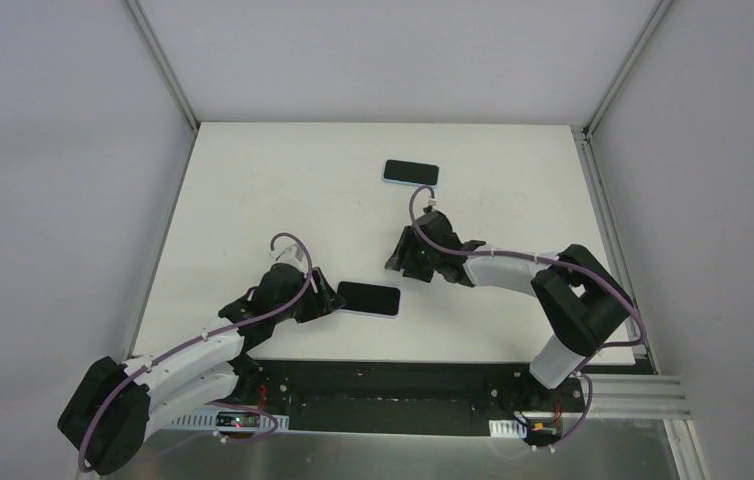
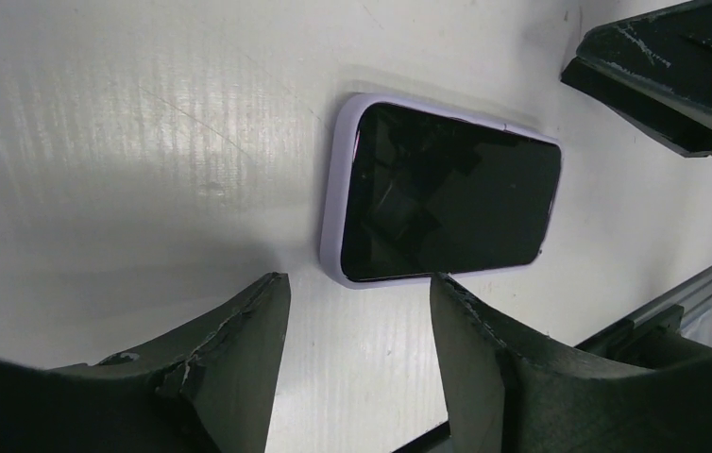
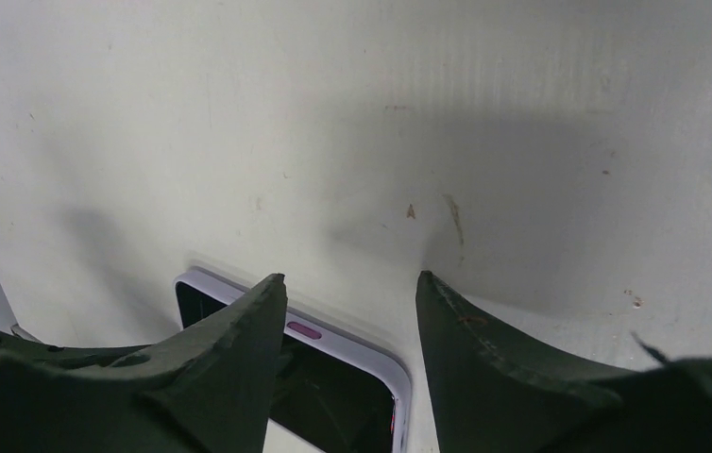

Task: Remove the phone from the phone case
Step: Adjust the phone at the center of the board.

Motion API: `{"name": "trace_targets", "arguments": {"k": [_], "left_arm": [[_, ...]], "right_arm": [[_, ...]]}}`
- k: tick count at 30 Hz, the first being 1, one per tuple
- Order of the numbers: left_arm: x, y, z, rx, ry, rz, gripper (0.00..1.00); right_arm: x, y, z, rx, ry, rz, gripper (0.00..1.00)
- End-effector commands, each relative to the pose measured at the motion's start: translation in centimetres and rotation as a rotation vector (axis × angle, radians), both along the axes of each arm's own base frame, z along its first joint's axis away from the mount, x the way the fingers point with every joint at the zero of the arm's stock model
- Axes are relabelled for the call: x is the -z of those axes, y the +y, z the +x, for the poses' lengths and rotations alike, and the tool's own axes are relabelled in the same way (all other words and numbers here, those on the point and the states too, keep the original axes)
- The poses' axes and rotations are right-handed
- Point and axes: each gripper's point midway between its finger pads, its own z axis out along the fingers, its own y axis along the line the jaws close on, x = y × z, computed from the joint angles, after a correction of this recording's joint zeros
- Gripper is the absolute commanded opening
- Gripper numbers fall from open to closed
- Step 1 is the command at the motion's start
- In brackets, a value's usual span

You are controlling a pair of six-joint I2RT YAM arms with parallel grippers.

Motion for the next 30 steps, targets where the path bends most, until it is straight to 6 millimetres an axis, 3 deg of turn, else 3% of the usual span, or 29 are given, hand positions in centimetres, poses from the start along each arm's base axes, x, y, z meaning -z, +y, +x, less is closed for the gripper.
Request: {"name": "trace_targets", "arguments": {"k": [1, 7, 12, 23, 30], "left_arm": [[0.1, -1.0, -0.6, 0.056, 0.012, -0.018, 0.58], [0.2, -1.7, -0.1, 0.075, 0.023, -0.001, 0.57], [0.3, -3.4, 0.3, 0.124, 0.05, 0.016, 0.57], [0.2, -7.0, 2.6, 0.161, 0.082, 0.041, 0.61], [0.0, -8.7, 5.3, 0.138, 0.075, 0.059, 0.63]], "right_arm": [[0.1, 0.7, -0.7, -0.021, -0.001, 0.001, 0.55], [1.9, -0.1, -3.2, -0.045, 0.023, -0.037, 0.53], [2.8, -1.9, -3.9, 0.006, 0.018, -0.063, 0.52], [2.5, -5.0, -5.8, 0.078, 0.01, -0.075, 0.56], [2.6, -7.0, -6.4, 0.146, -0.004, -0.086, 0.61]]}}
